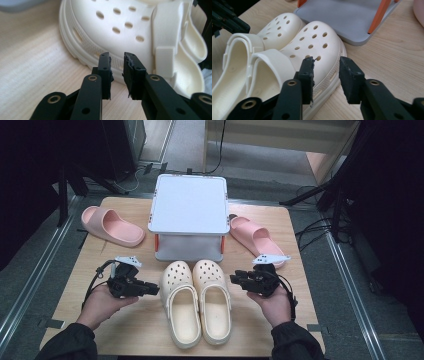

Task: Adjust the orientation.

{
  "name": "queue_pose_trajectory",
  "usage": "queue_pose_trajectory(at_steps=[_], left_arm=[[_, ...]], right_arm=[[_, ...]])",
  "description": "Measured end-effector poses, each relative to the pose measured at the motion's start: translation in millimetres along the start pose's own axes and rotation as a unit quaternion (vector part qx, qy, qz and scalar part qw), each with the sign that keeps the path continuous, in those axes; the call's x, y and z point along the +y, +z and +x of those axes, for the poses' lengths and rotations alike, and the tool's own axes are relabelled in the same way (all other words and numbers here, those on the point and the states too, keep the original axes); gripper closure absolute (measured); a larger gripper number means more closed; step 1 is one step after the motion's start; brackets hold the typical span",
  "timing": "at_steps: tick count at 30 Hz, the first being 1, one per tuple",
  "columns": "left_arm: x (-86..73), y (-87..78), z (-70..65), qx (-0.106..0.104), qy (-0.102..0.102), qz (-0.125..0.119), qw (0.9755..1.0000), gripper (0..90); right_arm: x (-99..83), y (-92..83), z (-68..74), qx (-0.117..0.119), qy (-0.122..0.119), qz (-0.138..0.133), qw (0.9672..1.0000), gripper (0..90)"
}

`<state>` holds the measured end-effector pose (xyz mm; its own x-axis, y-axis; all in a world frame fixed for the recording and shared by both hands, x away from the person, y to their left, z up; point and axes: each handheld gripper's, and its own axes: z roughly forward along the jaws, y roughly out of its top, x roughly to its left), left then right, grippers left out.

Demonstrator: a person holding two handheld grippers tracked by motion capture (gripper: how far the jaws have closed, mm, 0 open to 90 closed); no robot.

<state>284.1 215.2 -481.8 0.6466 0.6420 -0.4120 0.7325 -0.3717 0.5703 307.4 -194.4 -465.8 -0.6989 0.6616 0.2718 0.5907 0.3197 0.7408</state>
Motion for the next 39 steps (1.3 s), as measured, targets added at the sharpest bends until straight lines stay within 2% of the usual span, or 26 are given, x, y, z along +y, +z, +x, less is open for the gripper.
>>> queue_pose_trajectory(at_steps=[2, 4, 7, 9, 14, 19, 22, 27, 31, 35, 39], left_arm=[[5.4, -2.9, -0.4, 0.007, 0.009, -0.001, 0.9999, 80.1], [10.9, -4.8, 1.6, 0.006, 0.013, 0.001, 0.9999, 83.6], [17.9, -6.6, 3.1, 0.009, 0.017, 0.004, 0.9998, 85.9], [23.3, -9.3, 3.5, 0.011, 0.024, 0.005, 0.9996, 86.3], [34.7, -19.0, 4.4, 0.013, 0.032, -0.013, 0.9993, 85.5], [41.9, -26.6, 7.1, 0.012, 0.03, -0.02, 0.9993, 84.0], [49.2, -31.6, 7.0, 0.009, 0.035, -0.028, 0.999, 85.5], [64.6, -36.8, 8.3, 0.011, 0.046, -0.028, 0.9985, 86.0], [78.1, -41.8, 7.4, 0.013, 0.056, -0.033, 0.9978, 85.7], [93.0, -50.4, 5.9, 0.013, 0.067, -0.037, 0.997, 85.5], [105.2, -57.2, 4.5, 0.014, 0.074, -0.04, 0.9964, 85.7]], right_arm=[[-2.0, -5.2, 3.1, -0.001, 0.003, -0.014, 0.9999, 59.7], [-2.5, -9.8, 9.2, -0.007, -0.005, -0.023, 0.9997, 56.4], [-2.7, -13.4, 18.5, -0.004, -0.008, -0.027, 0.9996, 54.7], [-3.2, -14.7, 25.7, 0.002, -0.006, -0.028, 0.9996, 52.2], [-5.3, -19.1, 49.3, 0.016, -0.003, -0.03, 0.9994, 49.9], [-9.0, -23.0, 71.8, 0.015, 0.0, -0.033, 0.9993, 47.7], [-11.9, -21.7, 81.5, 0.018, -0.002, -0.026, 0.9995, 47.7], [-20.3, -6.2, 94.0, 0.019, -0.002, -0.007, 0.9998, 44.6], [-23.4, 10.3, 102.9, 0.01, -0.004, 0.006, 0.9999, 34.8], [-24.7, 29.0, 111.3, -0.013, -0.005, 0.022, 0.9997, 28.8], [-24.5, 43.4, 113.3, -0.026, 0.001, 0.037, 0.999, 28.6]])
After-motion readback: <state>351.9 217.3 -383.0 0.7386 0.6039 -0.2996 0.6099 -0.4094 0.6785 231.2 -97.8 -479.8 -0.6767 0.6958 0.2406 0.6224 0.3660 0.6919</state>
